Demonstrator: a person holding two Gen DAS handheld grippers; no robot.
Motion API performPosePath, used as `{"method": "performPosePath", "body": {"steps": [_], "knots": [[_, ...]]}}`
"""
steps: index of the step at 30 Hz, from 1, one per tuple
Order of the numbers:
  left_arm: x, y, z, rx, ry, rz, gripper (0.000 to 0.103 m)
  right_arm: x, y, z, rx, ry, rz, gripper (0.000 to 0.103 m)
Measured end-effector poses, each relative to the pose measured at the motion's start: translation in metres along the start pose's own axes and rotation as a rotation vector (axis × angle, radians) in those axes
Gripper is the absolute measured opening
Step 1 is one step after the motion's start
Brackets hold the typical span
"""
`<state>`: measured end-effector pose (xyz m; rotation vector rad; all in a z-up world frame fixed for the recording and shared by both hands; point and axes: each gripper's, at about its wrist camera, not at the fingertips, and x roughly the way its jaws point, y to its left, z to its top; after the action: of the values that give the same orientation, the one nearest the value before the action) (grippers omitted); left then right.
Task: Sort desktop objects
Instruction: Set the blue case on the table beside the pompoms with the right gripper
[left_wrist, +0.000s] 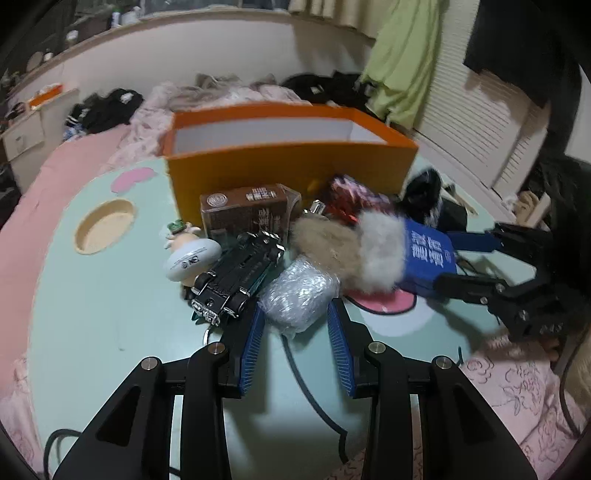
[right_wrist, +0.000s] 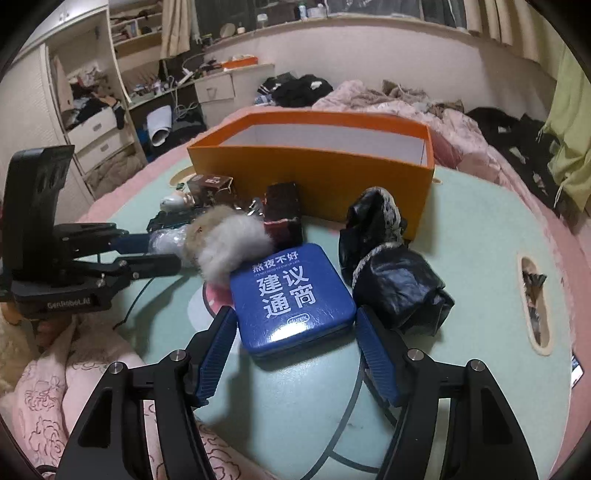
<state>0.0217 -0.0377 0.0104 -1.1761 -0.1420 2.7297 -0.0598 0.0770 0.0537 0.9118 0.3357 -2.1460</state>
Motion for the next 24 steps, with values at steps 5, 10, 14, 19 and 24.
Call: {"method": "performPosePath", "body": {"steps": [5, 10, 14, 19, 24], "knots": [[-0.033, -0.004, -0.017, -0.050, -0.064, 0.014, 0.081, -0.022, 0.013, -0.016, -0.011, -0.015, -0.031, 0.075], [-0.018, -0.008, -0.033, -0.051, 0.036, 0.122, 0.084, -0.009, 0.007, -0.037, 0.045, 0.043, -0.134, 0.096], [-0.002, -0.009, -0.031, -0.025, 0.043, 0.177, 0.099, -0.004, 0.002, -0.036, 0.062, 0.064, -0.165, 0.103], [0.008, -0.005, -0.034, -0.028, 0.042, 0.180, 0.103, -0.003, 0.002, -0.036, 0.060, 0.061, -0.162, 0.103], [0.010, -0.005, -0.035, -0.027, 0.042, 0.179, 0.103, -0.003, 0.004, -0.036, 0.059, 0.059, -0.158, 0.103]]}}
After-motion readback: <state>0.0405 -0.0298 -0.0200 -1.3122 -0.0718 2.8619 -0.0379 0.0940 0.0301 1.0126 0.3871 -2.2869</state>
